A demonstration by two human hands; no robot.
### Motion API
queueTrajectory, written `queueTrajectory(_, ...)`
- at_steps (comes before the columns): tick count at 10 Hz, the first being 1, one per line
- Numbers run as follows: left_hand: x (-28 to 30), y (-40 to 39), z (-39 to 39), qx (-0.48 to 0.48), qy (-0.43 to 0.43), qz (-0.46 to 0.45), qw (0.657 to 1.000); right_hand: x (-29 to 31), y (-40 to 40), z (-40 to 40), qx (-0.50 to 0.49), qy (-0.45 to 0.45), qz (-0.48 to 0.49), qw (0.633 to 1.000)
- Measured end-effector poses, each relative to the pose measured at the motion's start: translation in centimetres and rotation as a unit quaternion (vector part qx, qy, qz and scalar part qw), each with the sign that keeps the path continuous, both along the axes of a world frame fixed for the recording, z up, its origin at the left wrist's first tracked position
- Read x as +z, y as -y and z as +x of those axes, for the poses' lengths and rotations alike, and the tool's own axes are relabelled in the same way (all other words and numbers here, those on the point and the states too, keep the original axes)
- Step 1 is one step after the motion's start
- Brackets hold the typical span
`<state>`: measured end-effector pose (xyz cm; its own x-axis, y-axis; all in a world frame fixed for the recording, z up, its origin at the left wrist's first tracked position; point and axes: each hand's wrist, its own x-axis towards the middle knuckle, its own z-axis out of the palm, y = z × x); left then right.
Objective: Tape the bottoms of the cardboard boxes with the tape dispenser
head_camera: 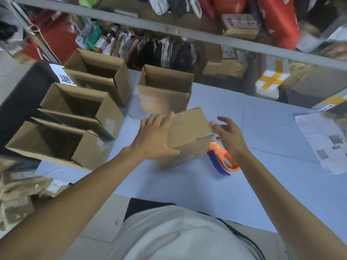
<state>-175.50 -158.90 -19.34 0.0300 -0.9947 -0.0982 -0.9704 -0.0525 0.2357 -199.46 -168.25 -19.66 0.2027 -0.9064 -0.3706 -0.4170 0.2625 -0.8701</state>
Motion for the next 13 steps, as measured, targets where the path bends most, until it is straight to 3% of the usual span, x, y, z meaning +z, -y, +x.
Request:
queueTrajectory(1,0.5,0.5,1.8,0.117,-0.202,0.05,0.971,-1.4,-1.6,-1.4,-0.074,0.0,0.013,0.997)
queueTrajectory(2,0.1,0.0,3.1,0.168,-0.458,0.071,0.87,-2.7,-4.0,-0.4,-0.029,0.049,0.096,0.994)
queueTrajectory(3,-1.6,-1.3,3.5,0.197,-0.519,0.098,0.826,-3.9,-5.7,1.7,-0.022,0.079,0.101,0.992)
queueTrajectory(4,-3.1,-2.4,4.5,0.233,-0.555,0.108,0.792,-4.2,-6.9,3.2,-0.08,0.047,0.046,0.995)
queueTrajectory(5,-2.9,-3.8,6.1,0.2,-0.558,0.124,0.796,-3.2,-8.3,4.7,-0.042,0.003,-0.026,0.999)
queueTrajectory(6,-2.2,-5.0,7.8,0.167,-0.507,0.127,0.836,-1.5,-9.2,7.1,-0.005,-0.094,-0.124,0.988)
queueTrajectory(7,-0.8,-4.9,9.1,0.225,-0.452,0.034,0.863,-0.3,-8.7,9.4,-0.009,-0.137,-0.141,0.98)
queueTrajectory(8,0.5,-4.6,10.5,0.199,-0.374,-0.003,0.906,-0.2,-8.1,10.9,0.01,-0.132,-0.138,0.982)
queueTrajectory(10,1.4,-6.1,11.3,0.114,-0.188,0.068,0.973,-1.1,-10.7,12.7,0.056,-0.239,-0.2,0.949)
queueTrajectory(12,4.5,-6.8,10.9,0.067,-0.072,0.116,0.988,3.4,-10.1,13.2,0.15,-0.346,-0.163,0.912)
queueTrajectory(13,9.5,-6.2,10.6,0.007,-0.04,0.044,0.998,8.4,-9.0,13.4,0.157,-0.369,-0.196,0.895)
